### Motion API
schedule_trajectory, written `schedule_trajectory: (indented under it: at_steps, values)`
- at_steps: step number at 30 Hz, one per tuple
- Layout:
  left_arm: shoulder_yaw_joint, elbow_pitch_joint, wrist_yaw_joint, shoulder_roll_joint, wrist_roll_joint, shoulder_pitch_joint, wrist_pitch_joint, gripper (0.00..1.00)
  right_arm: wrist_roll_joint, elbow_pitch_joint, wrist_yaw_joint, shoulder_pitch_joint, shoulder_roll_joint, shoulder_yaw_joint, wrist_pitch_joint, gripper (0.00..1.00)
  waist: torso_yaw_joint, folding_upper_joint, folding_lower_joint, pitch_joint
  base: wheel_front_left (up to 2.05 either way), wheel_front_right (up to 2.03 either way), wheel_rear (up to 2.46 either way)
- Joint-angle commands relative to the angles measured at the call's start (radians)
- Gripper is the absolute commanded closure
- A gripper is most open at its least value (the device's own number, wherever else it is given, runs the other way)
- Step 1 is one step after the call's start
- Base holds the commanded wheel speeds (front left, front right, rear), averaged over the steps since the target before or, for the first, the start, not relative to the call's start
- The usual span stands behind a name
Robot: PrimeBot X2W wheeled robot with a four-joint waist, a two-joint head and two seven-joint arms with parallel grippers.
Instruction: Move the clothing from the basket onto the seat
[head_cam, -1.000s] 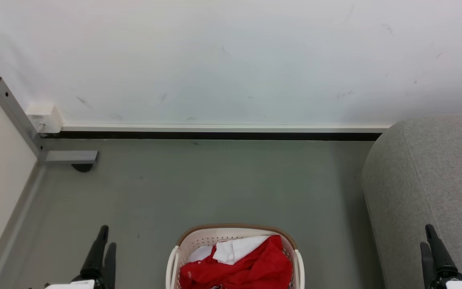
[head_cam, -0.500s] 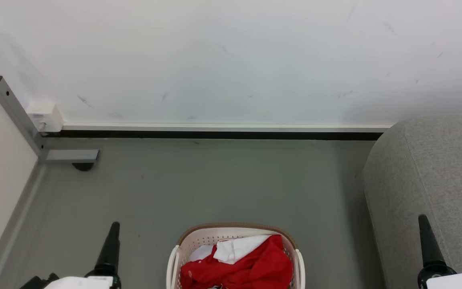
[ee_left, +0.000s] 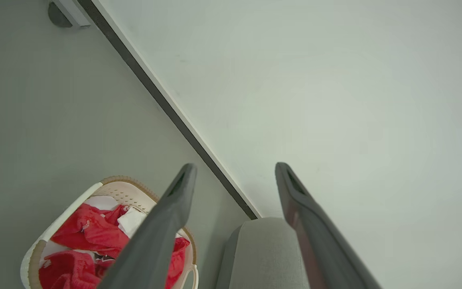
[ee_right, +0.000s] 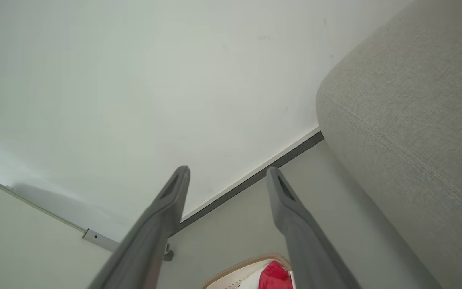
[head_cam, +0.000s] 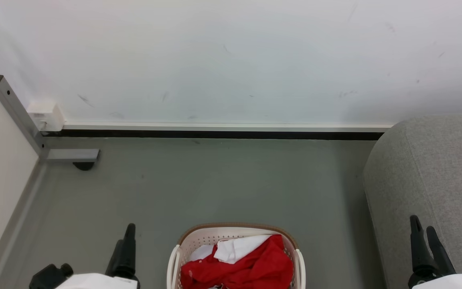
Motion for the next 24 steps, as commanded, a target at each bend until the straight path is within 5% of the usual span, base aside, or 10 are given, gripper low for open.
schedule_trajectory:
  at_steps: [1, 24]
  values:
    - [-0.006, -0.019, 0.005, 0.009, 0.040, -0.005, -0.012, 0.00, -0.036, -0.013, -0.001, -0.001, -0.009, 0.004, -0.010, 0.00, 0.000, -0.0001, 0.0000, 0.000, 0.00, 0.00, 0.00]
    - [-0.065, -0.048, 0.057, 0.012, 0.389, 0.012, -0.086, 0.00, -0.357, 0.010, -0.001, 0.010, -0.011, 0.035, -0.083, 0.00, 0.005, -0.0001, 0.0000, 0.002, 0.00, 0.00, 0.00]
